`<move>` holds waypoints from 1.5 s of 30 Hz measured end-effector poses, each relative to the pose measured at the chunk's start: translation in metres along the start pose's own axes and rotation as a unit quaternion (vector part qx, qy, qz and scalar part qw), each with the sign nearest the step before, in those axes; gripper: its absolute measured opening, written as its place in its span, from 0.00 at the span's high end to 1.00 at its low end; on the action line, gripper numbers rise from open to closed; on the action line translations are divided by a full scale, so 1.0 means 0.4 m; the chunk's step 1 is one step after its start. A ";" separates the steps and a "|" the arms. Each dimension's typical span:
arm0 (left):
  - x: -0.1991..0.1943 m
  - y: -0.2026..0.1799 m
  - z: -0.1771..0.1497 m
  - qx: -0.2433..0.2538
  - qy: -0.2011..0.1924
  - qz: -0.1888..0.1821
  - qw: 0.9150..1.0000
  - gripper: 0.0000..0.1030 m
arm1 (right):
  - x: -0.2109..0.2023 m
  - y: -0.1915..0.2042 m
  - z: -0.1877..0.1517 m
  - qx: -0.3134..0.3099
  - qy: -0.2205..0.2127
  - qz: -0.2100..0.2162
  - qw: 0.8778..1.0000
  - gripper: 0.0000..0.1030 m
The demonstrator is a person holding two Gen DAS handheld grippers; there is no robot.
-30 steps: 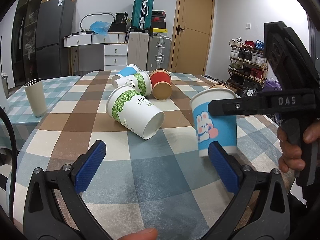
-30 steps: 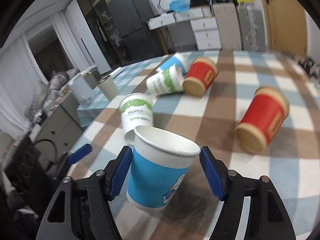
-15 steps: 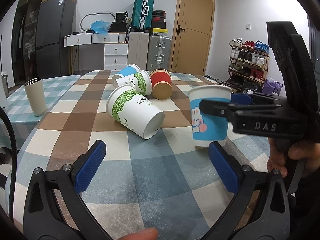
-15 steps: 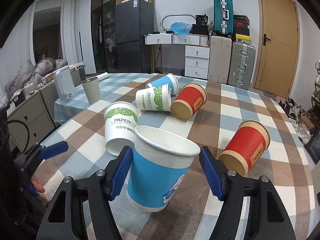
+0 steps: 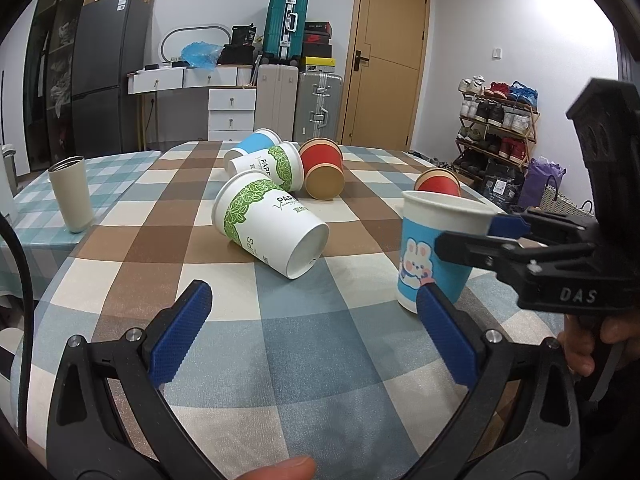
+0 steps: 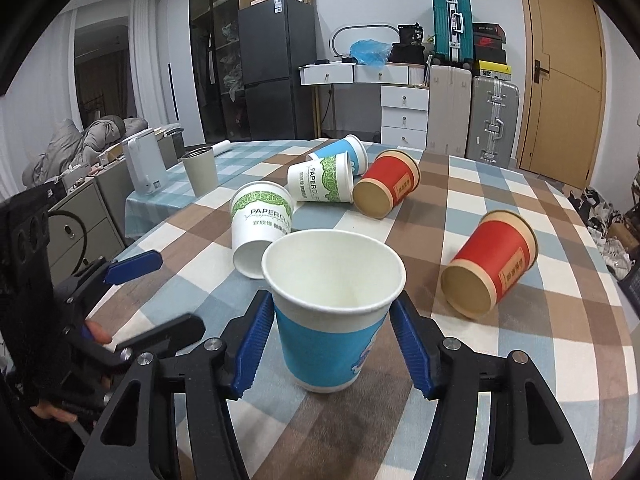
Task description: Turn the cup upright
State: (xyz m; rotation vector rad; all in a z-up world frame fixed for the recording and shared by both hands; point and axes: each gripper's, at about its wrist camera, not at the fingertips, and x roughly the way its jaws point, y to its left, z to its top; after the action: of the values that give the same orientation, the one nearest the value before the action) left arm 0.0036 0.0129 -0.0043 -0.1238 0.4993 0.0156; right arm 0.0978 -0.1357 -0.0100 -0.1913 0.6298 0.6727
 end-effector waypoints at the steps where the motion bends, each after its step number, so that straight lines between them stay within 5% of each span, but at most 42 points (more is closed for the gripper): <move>1: 0.000 0.000 0.000 0.000 0.000 0.000 1.000 0.01 | -0.005 0.001 -0.007 -0.001 -0.002 0.000 1.000 0.41; 19: 0.000 0.001 -0.001 0.000 0.000 -0.001 1.000 0.01 | -0.015 0.045 -0.044 -0.040 -0.032 -0.011 0.999 0.39; 24: -0.001 0.001 -0.001 -0.001 -0.001 -0.001 1.000 0.01 | -0.029 0.020 -0.047 -0.025 -0.038 0.007 0.999 0.25; 26: 0.001 0.001 -0.001 -0.001 0.000 0.000 1.000 0.01 | -0.046 0.003 -0.053 -0.016 -0.049 0.018 0.998 0.07; 28: -0.001 0.001 -0.001 0.000 -0.001 -0.001 1.000 0.01 | -0.070 -0.015 -0.061 -0.010 -0.068 0.028 0.997 0.02; 45: -0.004 -0.059 -0.009 0.024 -0.031 -0.020 0.999 0.01 | -0.121 -0.081 -0.094 0.019 -0.113 0.075 0.990 0.00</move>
State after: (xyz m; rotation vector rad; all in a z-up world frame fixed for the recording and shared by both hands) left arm 0.0016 -0.0112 -0.0041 -0.0854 0.4346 -0.0320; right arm 0.0709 -0.1995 -0.0118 -0.0299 0.4408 0.8139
